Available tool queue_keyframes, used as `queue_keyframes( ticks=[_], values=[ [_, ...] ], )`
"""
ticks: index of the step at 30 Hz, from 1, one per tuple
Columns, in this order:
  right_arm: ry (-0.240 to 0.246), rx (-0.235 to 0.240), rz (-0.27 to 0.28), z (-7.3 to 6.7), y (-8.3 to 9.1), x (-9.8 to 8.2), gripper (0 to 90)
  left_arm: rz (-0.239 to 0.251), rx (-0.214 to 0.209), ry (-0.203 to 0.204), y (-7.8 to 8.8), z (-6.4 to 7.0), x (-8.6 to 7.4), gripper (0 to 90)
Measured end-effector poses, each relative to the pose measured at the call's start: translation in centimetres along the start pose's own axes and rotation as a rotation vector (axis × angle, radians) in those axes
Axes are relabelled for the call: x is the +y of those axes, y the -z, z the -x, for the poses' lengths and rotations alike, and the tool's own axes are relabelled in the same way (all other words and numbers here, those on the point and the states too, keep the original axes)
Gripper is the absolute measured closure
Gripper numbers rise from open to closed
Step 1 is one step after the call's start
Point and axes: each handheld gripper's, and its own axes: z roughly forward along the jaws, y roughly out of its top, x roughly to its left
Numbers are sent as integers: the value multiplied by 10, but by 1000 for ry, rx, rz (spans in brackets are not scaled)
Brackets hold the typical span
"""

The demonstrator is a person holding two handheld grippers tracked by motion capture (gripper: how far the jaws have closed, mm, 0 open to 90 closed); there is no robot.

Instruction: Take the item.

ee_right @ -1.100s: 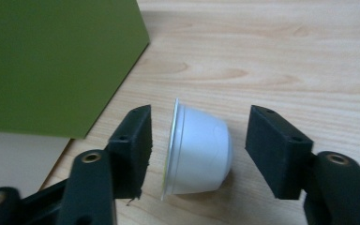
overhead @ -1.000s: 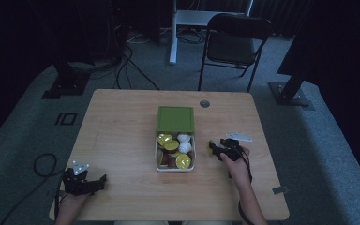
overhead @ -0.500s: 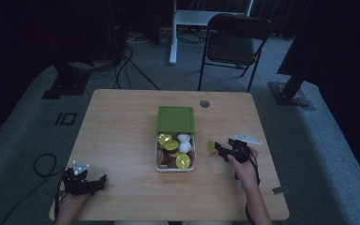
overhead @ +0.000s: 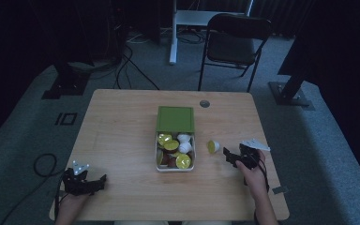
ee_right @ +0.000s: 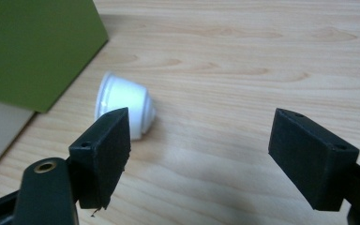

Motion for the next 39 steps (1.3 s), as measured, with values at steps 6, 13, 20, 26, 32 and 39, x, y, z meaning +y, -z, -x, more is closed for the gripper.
queue_keyframes(
  ticks=[6, 13, 20, 26, 32, 39],
  values=[
    [-8, -23, -9, 6, 4, -8, 188, 1, 0, 0, 0, 0, 0, 9],
    [-6, -68, -39, 14, 11, -17, 135, 0, 0, -1, 0, 0, 0, 9],
    [1, -77, -67, 21, 17, -25, 135, 0, 0, -1, 0, 0, 0, 9],
    [-1, -96, -76, 25, 24, -30, 135, 0, 0, -1, 0, 0, 0, 9],
    [-14, -116, -79, 28, 29, -36, 133, 0, 0, -2, 0, 0, 0, 9],
    [-2, -138, -96, 30, 33, -43, 133, 0, 0, -1, 0, 0, 0, 9]
  ],
)
